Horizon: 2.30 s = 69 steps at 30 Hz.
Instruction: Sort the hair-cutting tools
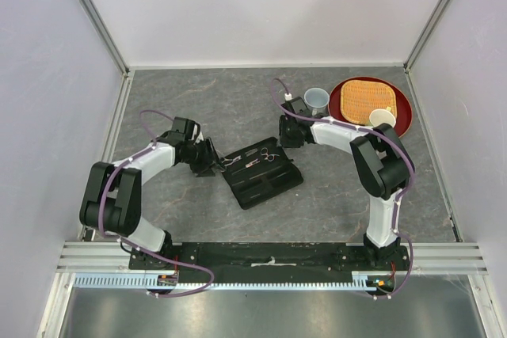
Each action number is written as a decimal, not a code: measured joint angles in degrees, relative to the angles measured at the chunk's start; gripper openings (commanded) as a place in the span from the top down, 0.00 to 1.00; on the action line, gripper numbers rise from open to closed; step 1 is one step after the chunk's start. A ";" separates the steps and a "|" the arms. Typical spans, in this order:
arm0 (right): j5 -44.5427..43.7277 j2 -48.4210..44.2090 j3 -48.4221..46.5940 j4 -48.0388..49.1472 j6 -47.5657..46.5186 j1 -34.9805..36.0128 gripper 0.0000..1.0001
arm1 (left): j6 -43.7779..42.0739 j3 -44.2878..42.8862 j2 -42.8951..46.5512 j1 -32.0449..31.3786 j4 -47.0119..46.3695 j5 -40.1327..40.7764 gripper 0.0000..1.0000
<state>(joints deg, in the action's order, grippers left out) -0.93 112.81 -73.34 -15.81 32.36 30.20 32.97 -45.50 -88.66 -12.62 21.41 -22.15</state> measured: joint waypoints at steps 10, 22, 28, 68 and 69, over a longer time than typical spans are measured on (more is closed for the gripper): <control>-1.07 -1.38 1.33 -1.60 -1.64 1.46 0.63 | -1.33 0.00 1.68 -0.17 -0.52 1.90 0.63; -1.09 -1.36 1.33 -1.62 -1.62 1.51 0.65 | -1.64 0.00 -0.26 -2.97 -1.79 2.19 0.88; -1.07 -1.33 1.33 -1.60 -1.27 1.60 0.66 | -1.64 -0.31 -2.03 -4.37 -2.14 2.19 0.89; -8.04 -3.80 -1.73 -10.58 -2.21 2.21 0.50 | -6.67 -13.46 -0.31 -7.69 -2.25 6.21 0.68; -8.33 -4.37 -1.84 -10.91 -2.43 2.16 0.50 | -6.75 -13.44 0.52 -7.69 -2.01 6.56 0.69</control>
<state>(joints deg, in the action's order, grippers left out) -9.26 108.44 -75.18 -26.72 29.93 32.36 26.22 -58.94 -88.14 -20.32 19.40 -15.59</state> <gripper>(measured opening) 0.499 0.327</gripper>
